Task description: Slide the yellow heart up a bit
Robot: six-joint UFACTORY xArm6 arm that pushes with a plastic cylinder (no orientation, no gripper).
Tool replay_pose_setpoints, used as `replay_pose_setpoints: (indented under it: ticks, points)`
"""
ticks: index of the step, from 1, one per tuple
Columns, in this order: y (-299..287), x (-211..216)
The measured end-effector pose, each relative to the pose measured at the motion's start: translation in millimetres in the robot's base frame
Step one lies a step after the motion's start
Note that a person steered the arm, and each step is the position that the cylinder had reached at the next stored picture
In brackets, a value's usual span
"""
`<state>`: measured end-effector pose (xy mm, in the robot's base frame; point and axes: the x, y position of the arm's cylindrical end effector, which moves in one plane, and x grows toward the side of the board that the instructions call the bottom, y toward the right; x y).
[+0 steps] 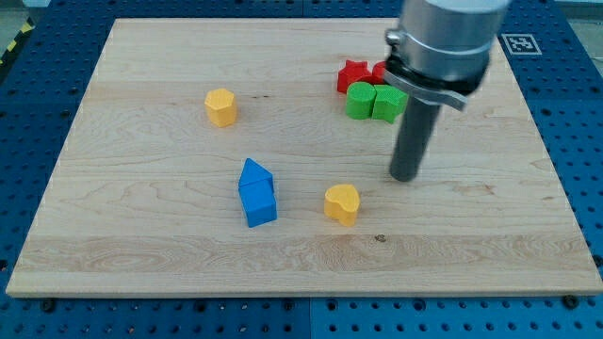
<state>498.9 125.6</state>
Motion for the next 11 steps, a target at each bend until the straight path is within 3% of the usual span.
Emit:
replay_pose_setpoints:
  ticks: [3, 5, 7, 11]
  points:
    - [5, 48]
    - [-91, 77]
    - [-89, 23]
    - [-43, 25]
